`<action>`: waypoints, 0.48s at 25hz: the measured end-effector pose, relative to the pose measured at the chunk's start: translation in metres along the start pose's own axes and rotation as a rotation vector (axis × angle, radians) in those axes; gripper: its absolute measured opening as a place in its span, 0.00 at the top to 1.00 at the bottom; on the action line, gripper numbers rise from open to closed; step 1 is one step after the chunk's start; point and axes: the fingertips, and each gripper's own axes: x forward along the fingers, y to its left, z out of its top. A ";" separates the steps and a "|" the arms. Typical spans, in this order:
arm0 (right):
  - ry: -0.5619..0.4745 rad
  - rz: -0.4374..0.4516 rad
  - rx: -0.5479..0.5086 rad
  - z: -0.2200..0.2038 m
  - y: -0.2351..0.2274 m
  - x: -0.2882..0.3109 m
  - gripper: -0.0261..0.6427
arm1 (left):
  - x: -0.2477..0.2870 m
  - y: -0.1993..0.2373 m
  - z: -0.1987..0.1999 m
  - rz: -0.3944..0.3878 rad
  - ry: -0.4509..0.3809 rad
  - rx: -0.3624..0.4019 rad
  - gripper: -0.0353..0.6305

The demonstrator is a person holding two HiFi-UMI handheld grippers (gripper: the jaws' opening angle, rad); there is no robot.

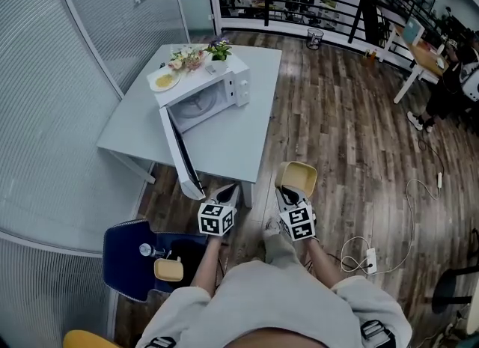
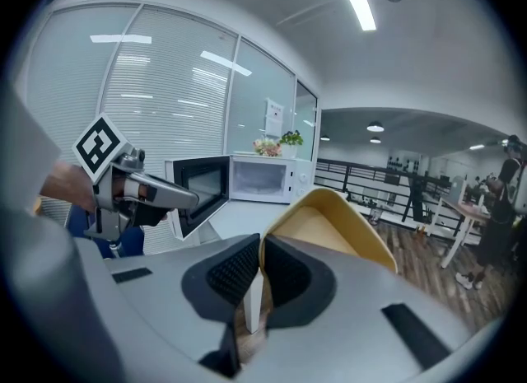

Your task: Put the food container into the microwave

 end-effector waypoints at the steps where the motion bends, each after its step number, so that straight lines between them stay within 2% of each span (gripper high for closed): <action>1: 0.001 -0.002 0.002 0.000 -0.001 0.001 0.92 | 0.002 0.000 0.001 -0.004 0.000 0.001 0.93; 12: 0.005 0.001 0.005 0.000 -0.024 0.037 0.92 | 0.047 0.016 0.014 -0.020 0.004 0.007 0.93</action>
